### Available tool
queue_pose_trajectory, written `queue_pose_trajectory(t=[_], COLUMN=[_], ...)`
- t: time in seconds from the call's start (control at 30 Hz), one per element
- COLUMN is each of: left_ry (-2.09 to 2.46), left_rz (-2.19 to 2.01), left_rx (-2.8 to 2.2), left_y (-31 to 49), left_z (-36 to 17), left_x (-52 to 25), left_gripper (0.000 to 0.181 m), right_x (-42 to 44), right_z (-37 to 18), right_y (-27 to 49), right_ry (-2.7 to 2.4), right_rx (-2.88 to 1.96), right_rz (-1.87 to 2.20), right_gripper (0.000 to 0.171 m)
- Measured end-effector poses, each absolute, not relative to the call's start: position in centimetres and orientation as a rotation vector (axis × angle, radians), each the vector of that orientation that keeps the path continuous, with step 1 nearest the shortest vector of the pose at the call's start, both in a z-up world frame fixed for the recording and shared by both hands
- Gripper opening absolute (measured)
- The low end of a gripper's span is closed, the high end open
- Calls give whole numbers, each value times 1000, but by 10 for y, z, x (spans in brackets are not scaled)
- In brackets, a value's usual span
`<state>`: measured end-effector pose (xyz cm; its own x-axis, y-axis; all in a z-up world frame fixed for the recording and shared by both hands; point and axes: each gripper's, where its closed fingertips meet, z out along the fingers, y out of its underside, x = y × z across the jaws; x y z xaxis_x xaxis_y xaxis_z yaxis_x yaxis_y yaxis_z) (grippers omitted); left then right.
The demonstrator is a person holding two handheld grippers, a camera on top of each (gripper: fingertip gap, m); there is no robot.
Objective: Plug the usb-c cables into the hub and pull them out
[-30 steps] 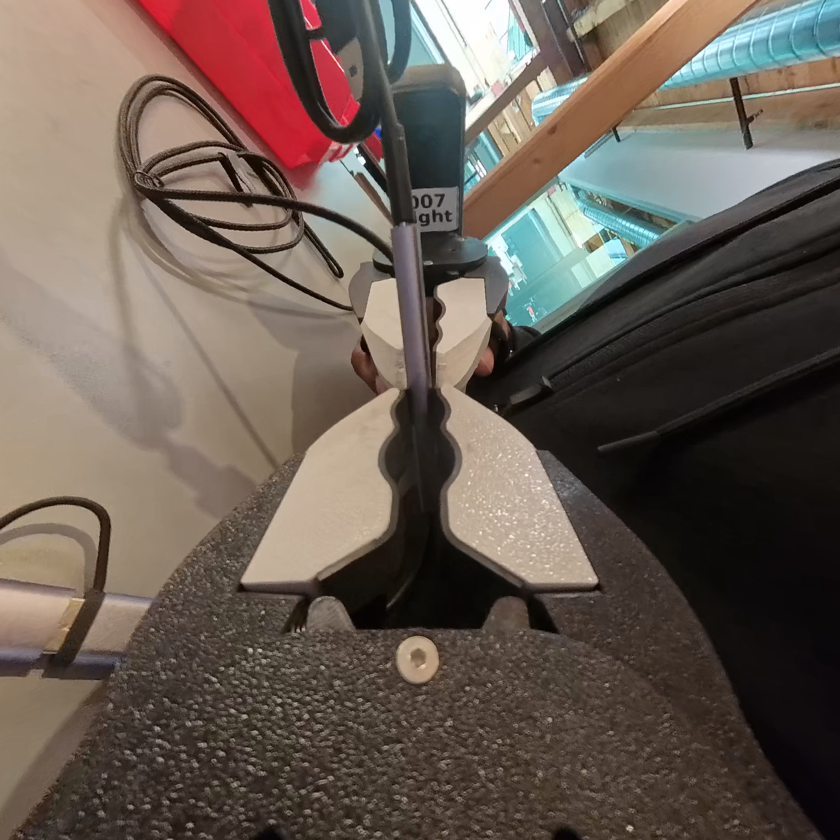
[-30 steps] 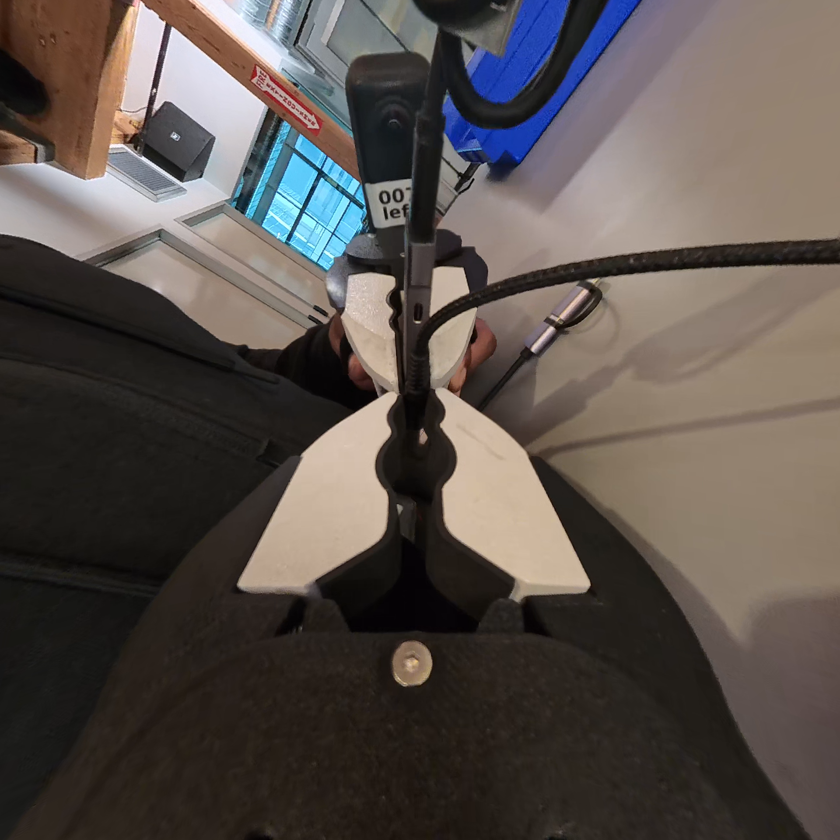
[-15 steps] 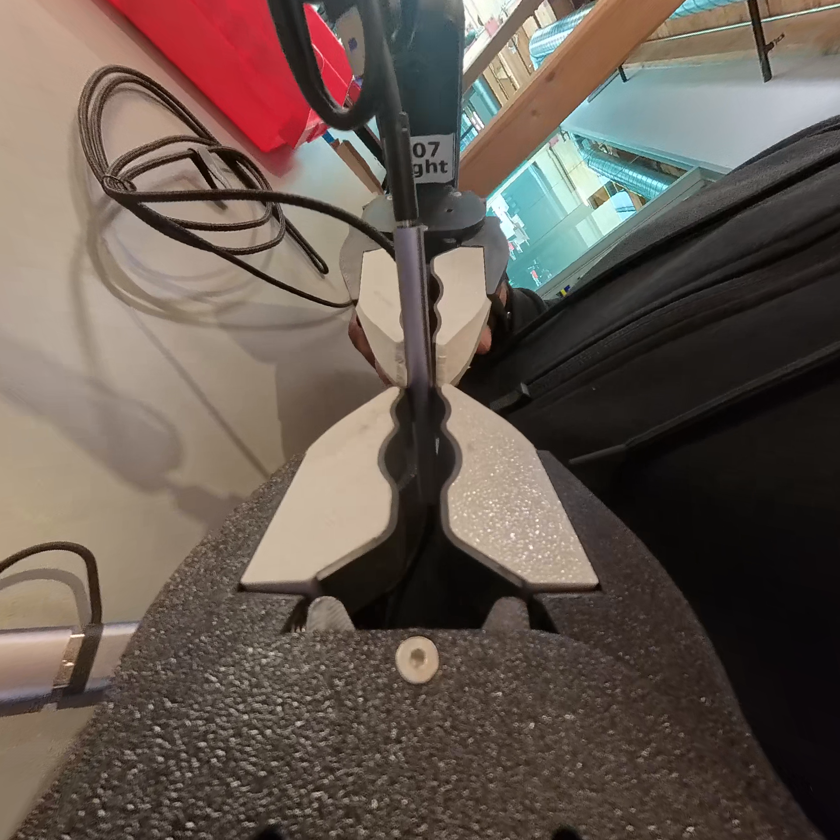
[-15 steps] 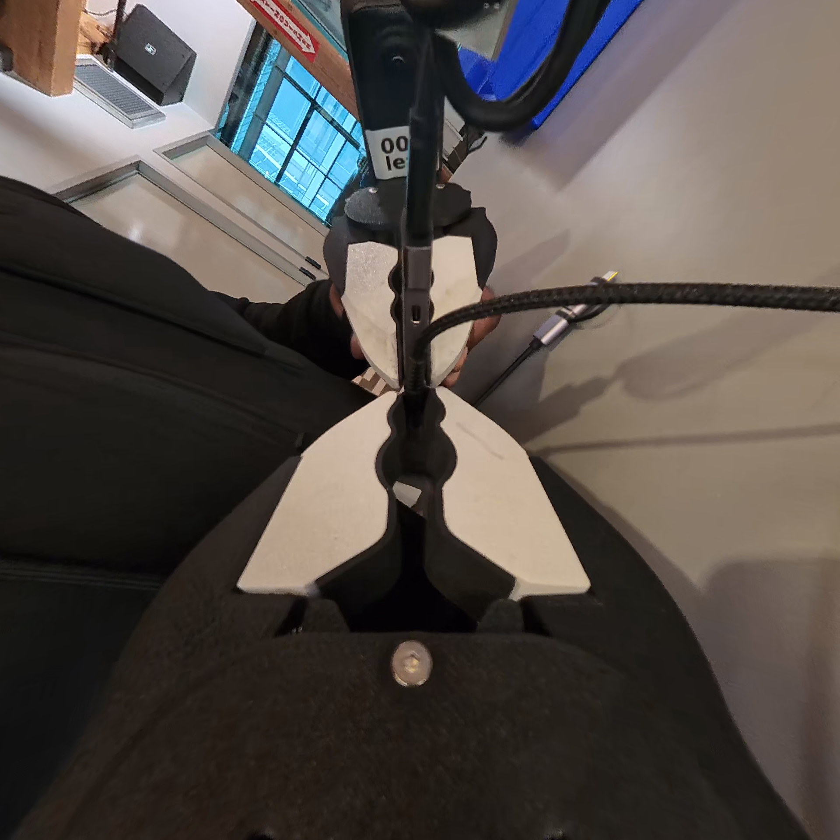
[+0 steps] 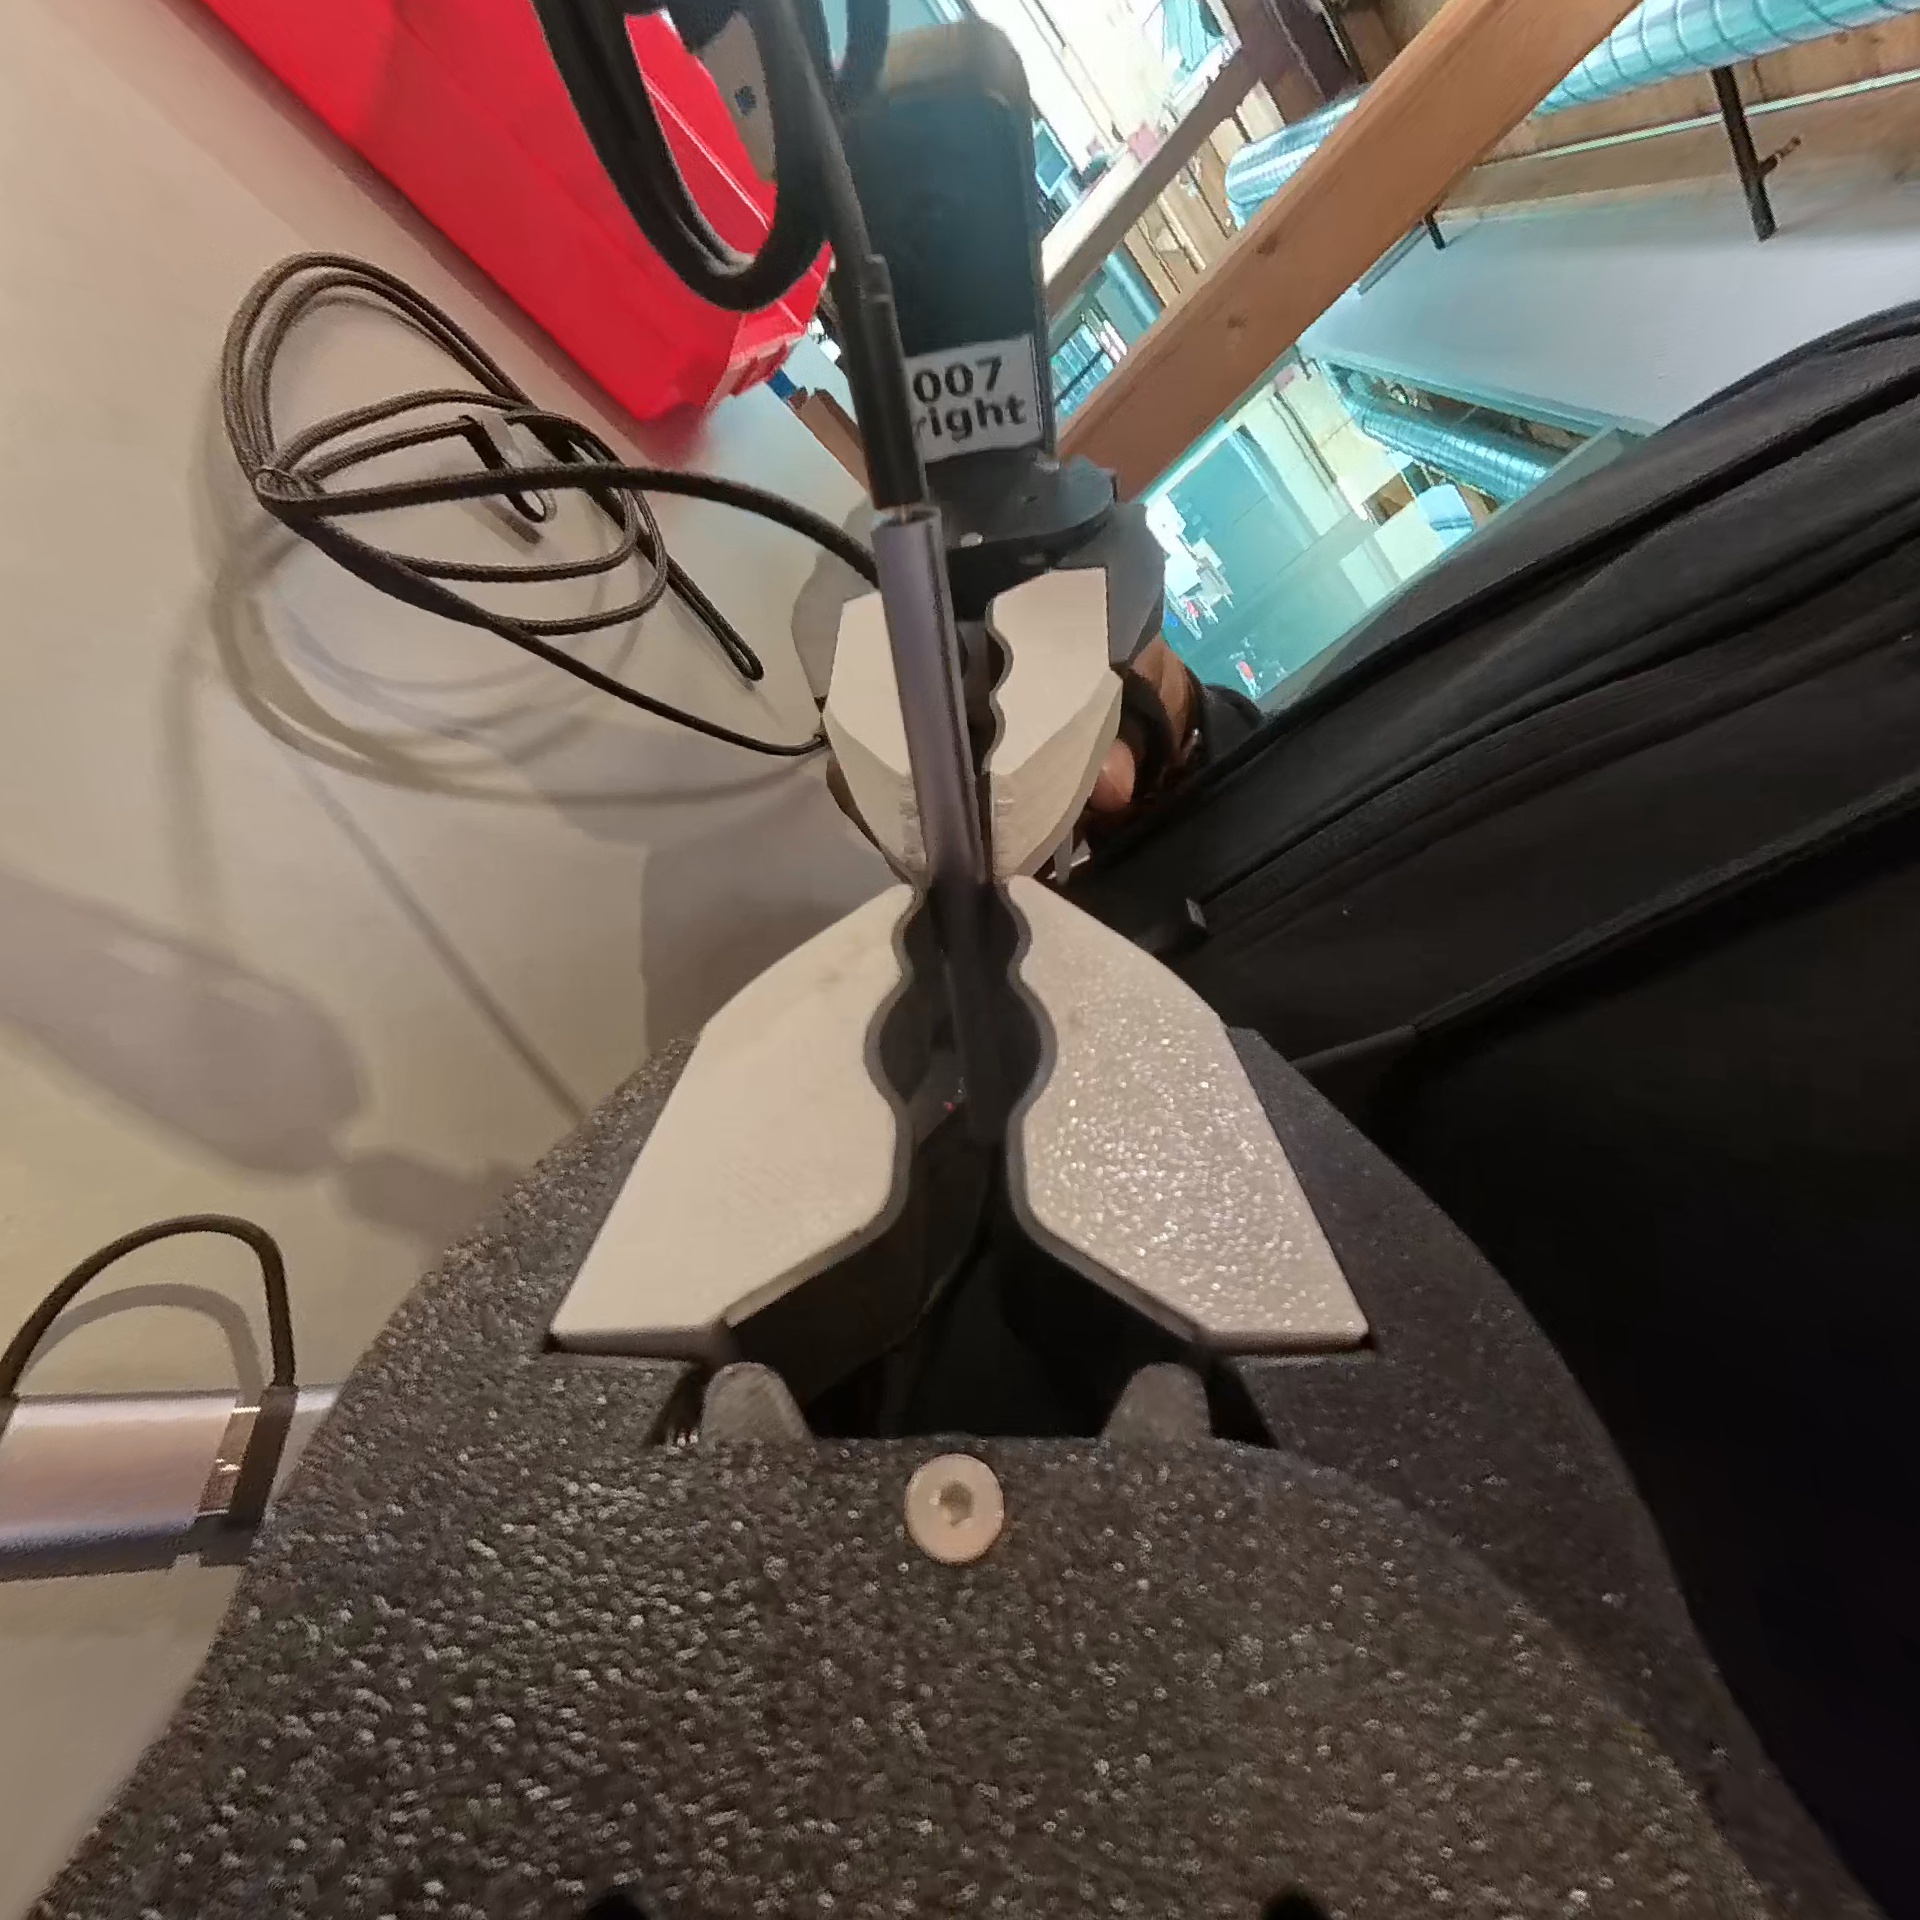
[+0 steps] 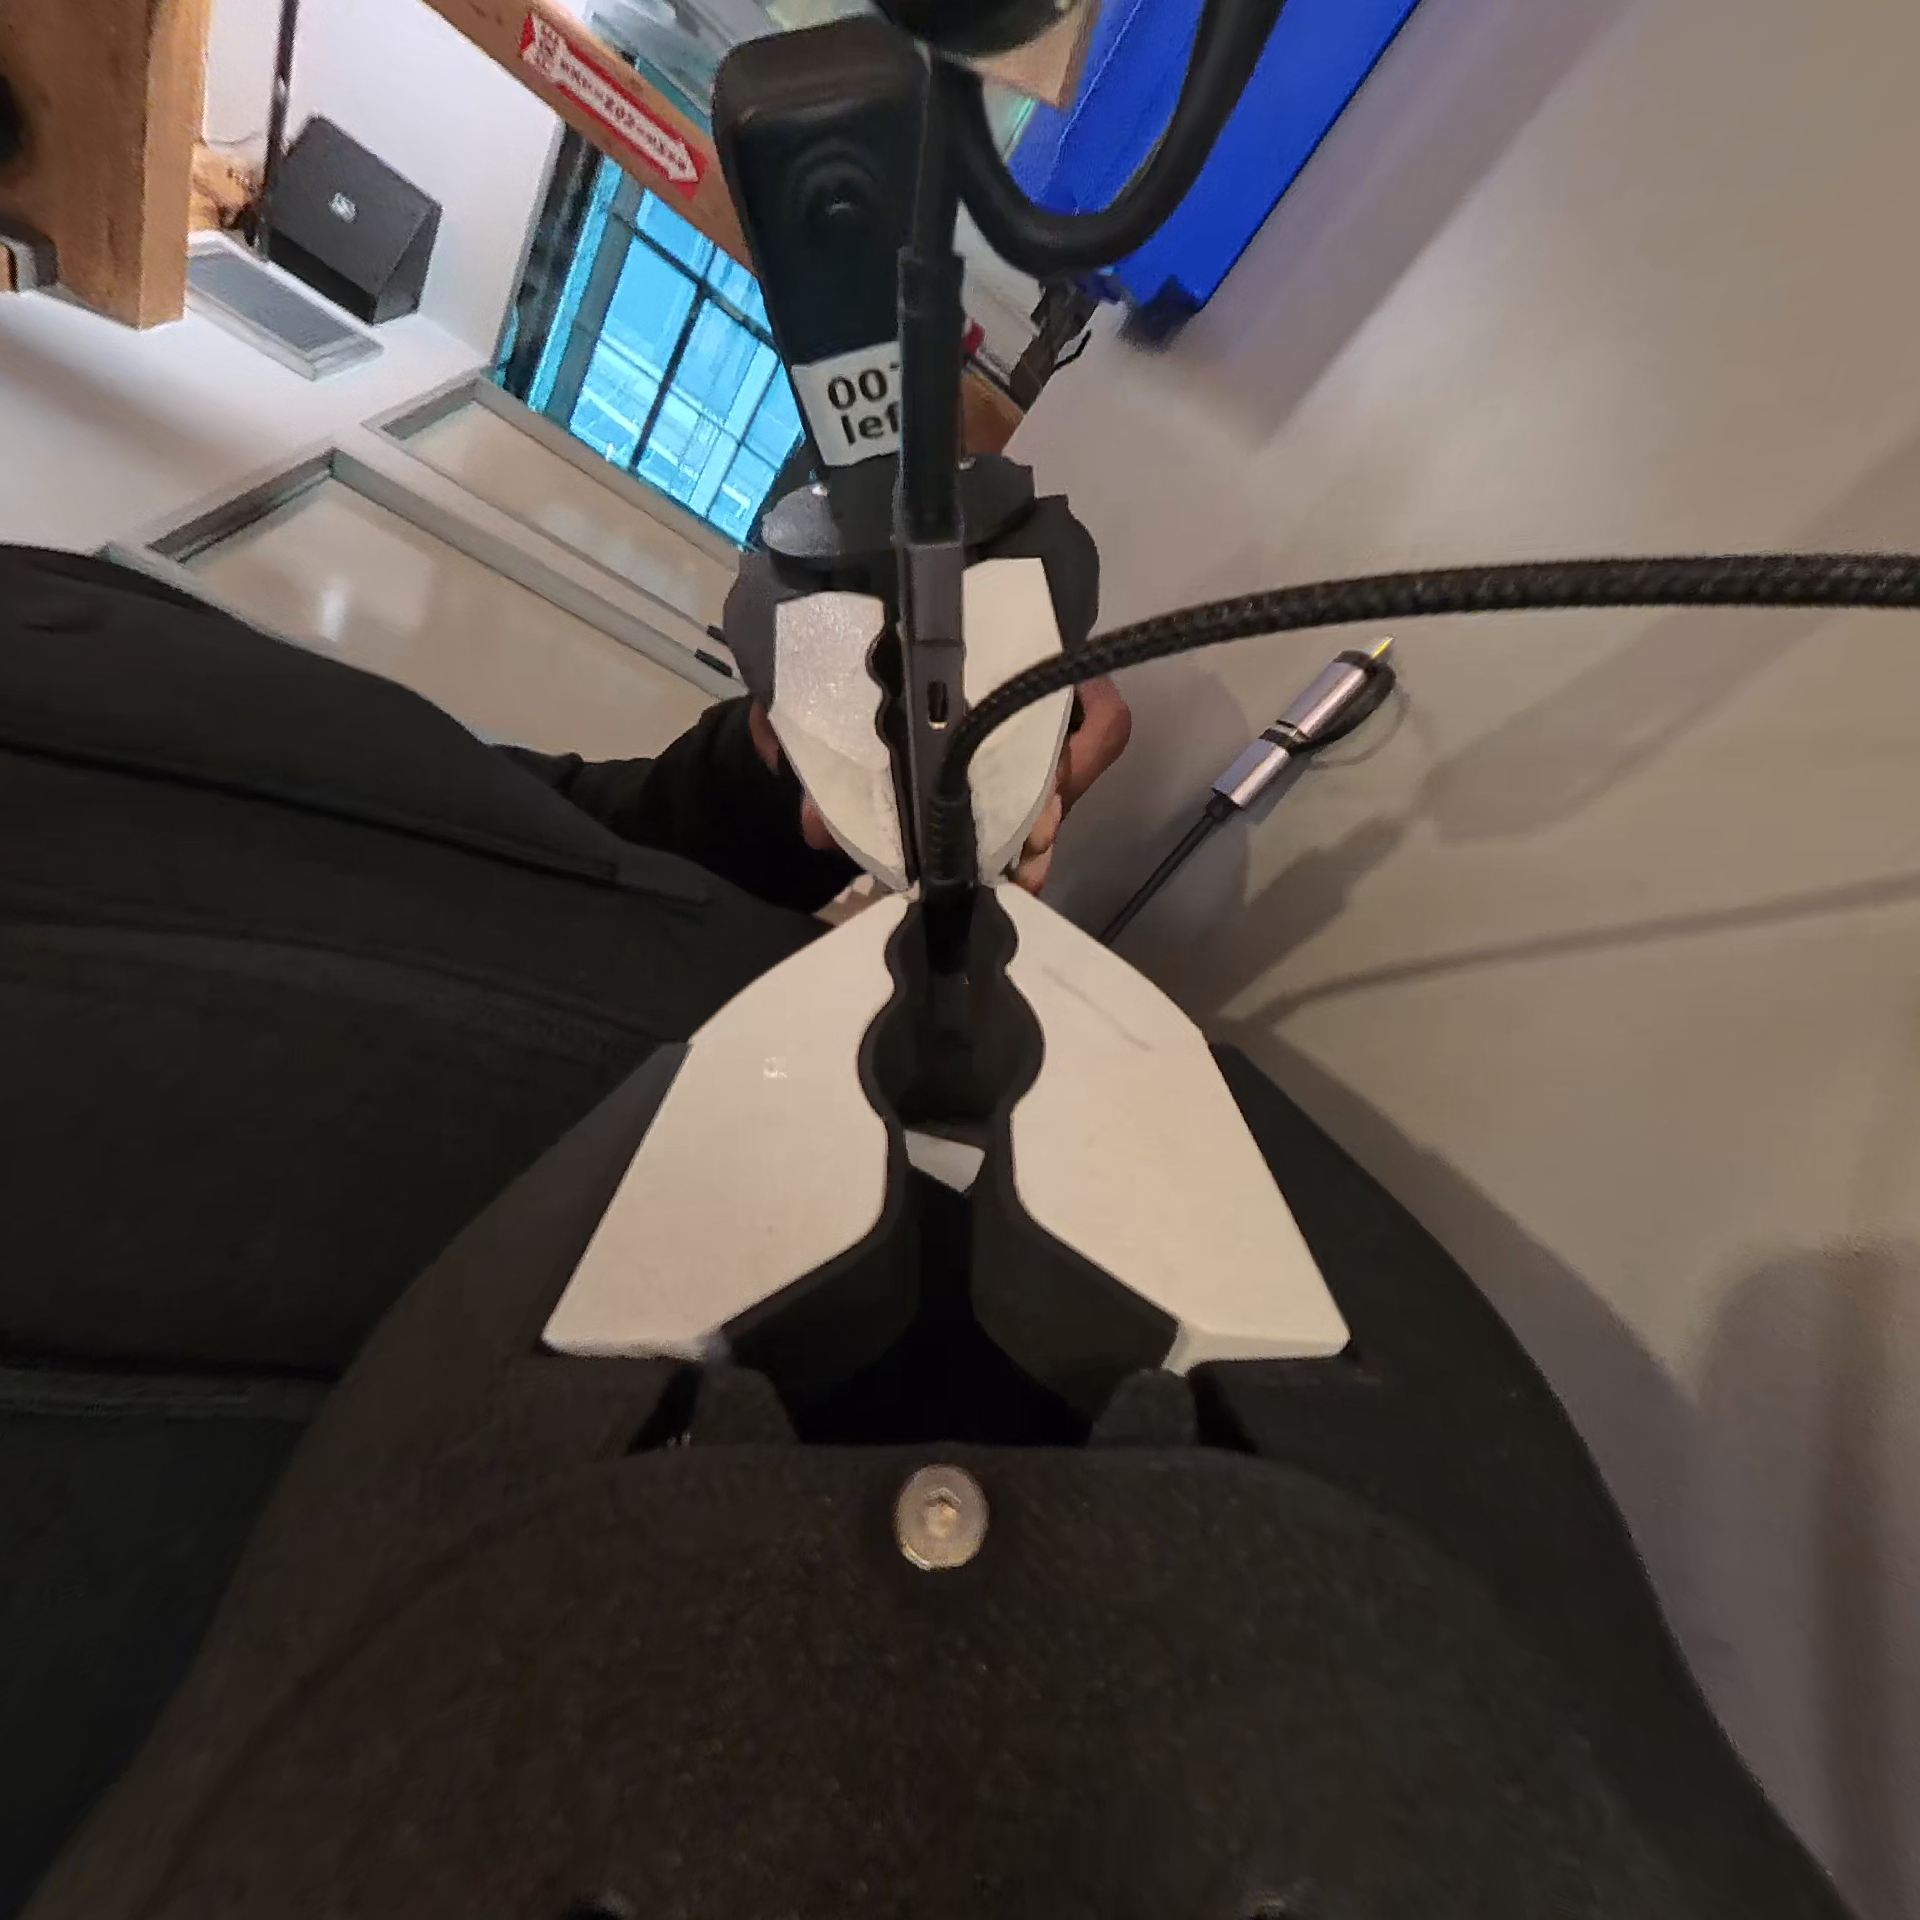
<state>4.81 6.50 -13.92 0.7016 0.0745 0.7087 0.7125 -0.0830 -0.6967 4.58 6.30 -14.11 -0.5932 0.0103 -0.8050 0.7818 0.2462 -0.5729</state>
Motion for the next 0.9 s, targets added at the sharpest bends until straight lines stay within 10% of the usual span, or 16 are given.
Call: queue_pose_trajectory(t=[0.9], left_ry=[-779], left_rz=[-674], left_rx=[-1329], left_y=[50], left_z=[-140], left_x=[20], left_gripper=[25], right_x=[32], right_z=[-155], right_y=[54], right_ry=[1794], right_rx=[739], right_rz=[-1382], right_gripper=[9])
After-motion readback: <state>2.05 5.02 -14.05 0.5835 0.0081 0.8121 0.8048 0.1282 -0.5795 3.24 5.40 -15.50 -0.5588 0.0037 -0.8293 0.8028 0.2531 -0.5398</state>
